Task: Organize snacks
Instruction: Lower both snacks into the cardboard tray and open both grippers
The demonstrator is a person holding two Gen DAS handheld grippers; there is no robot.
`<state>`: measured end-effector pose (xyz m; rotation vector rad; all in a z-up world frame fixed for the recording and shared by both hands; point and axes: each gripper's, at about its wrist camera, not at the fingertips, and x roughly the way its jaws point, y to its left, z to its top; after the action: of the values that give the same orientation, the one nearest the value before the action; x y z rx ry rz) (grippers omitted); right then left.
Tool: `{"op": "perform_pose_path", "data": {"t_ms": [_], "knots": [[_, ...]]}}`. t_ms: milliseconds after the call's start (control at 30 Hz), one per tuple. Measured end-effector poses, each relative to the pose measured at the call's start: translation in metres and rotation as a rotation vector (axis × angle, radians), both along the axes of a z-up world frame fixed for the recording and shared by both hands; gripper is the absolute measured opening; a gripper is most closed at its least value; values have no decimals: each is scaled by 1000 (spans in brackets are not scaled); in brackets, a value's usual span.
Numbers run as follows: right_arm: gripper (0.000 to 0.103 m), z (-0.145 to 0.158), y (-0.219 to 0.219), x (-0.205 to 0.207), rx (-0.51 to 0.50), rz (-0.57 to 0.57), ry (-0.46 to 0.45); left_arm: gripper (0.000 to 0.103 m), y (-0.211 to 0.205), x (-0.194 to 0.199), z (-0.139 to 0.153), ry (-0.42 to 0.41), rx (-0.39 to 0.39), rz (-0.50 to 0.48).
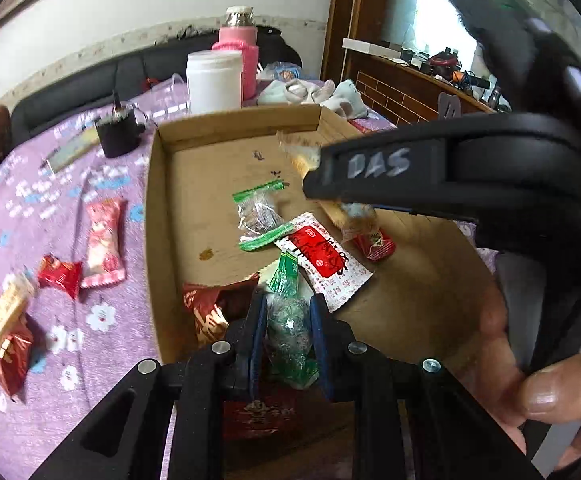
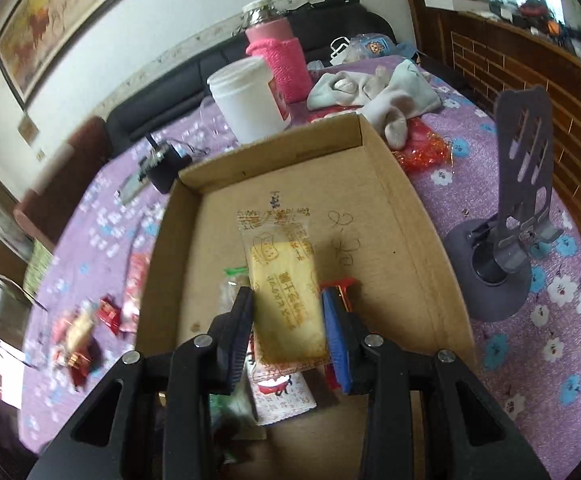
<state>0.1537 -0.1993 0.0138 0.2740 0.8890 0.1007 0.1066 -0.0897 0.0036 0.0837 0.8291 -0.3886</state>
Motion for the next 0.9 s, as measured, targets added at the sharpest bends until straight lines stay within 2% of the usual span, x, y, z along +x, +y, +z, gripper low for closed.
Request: {"op": "perform_pose_path", "data": {"t_ms": [133,367,900], "knots": [[34,-6,4,2,-31,5,9,22,0,-7,3,-46,20,10],[34,-6,9,2,-54,13,0,22,-4,-11,-1,-70,53,13],[34,-5,9,1,-31,18,-1,22,-7,-13,-1,-82,66,-2]]}}
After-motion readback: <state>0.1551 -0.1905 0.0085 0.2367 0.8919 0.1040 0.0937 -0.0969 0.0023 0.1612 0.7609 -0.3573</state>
